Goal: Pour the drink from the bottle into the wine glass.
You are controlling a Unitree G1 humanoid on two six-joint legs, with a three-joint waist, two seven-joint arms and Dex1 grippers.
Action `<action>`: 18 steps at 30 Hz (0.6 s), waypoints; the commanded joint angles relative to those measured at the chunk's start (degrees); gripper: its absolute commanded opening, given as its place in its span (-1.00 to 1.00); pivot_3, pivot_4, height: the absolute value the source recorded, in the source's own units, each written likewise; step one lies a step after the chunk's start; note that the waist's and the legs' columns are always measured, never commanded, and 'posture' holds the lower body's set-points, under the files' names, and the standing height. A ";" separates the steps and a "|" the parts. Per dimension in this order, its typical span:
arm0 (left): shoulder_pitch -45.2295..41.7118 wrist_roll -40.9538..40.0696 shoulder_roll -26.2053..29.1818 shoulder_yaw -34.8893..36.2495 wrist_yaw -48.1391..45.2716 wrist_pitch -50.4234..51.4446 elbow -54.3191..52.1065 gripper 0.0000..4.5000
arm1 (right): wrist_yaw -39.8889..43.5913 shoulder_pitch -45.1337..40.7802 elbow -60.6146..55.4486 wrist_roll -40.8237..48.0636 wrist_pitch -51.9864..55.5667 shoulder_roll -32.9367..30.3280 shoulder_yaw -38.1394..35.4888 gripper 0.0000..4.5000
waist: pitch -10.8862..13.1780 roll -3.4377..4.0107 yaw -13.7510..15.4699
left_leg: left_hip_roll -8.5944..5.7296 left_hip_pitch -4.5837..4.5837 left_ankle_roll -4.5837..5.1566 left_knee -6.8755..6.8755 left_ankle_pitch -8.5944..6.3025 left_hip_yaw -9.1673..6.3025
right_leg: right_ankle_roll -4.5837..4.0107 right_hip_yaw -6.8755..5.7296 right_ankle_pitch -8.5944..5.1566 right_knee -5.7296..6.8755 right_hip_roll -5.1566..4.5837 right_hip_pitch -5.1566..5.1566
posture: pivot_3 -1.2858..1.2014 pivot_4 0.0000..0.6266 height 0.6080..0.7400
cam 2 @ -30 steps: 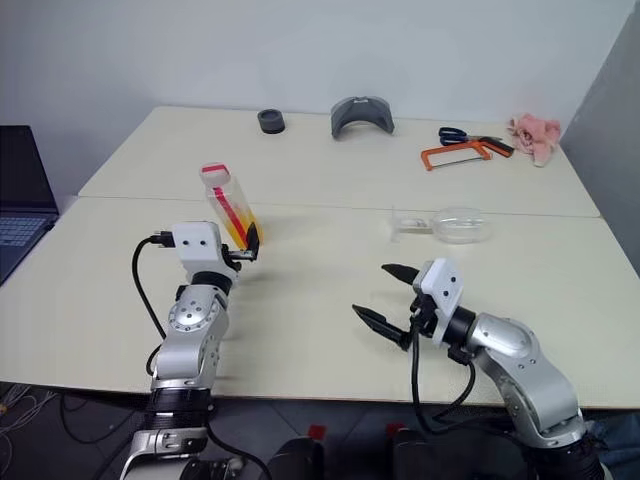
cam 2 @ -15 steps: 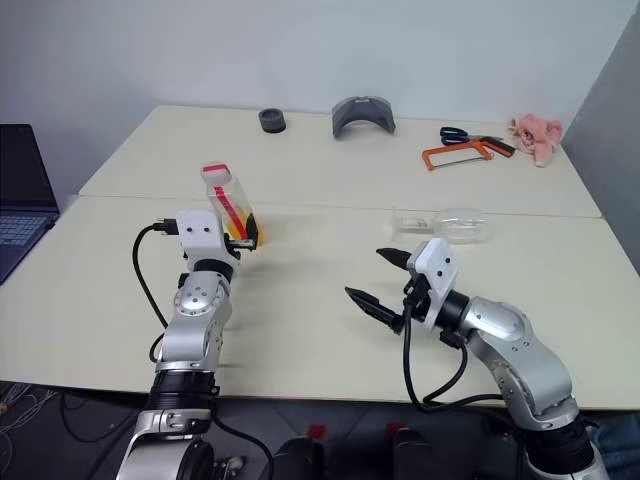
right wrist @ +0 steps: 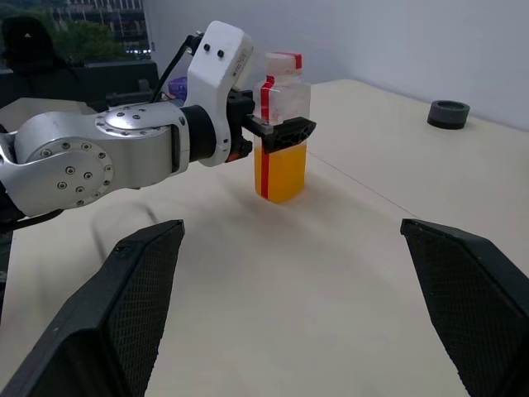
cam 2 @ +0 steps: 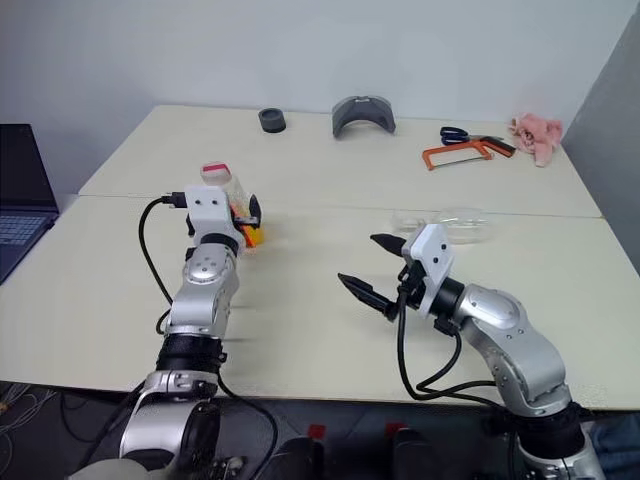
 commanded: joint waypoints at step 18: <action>-7.26 1.91 0.51 -0.23 5.80 -3.83 8.02 0.98 | -1.84 -2.05 0.43 -1.19 0.44 0.44 -0.82 1.00 | 0.00 0.00 -0.02 | -0.02 -0.04 -0.02 0.00 0.01 0.02 | 0.00 0.02 0.00 0.00 -0.03 -0.05 | 0.03 -0.52 1.00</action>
